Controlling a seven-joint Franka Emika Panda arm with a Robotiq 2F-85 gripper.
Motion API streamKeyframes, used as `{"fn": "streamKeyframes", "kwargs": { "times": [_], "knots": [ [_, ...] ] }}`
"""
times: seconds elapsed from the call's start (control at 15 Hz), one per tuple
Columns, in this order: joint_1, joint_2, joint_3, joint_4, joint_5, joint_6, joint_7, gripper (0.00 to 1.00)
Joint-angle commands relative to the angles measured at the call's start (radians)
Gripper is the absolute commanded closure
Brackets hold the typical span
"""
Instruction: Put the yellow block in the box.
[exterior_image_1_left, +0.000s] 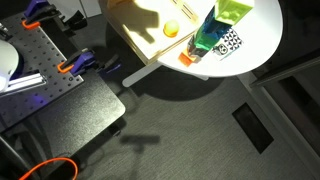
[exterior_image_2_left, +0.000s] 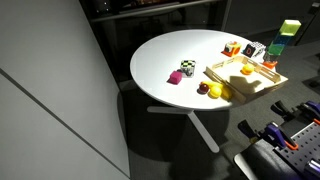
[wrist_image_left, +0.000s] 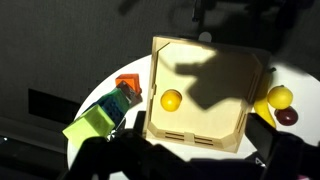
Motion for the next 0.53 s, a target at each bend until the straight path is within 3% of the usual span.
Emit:
{"fn": "streamKeyframes", "kwargs": {
  "times": [0.0, 0.47],
  "knots": [
    [0.002, 0.122, -0.023, 0.068, 0.043, 0.071, -0.009, 0.0],
    [-0.001, 0.311, -0.041, 0.191, 0.117, 0.152, -0.058, 0.0]
  ]
}}
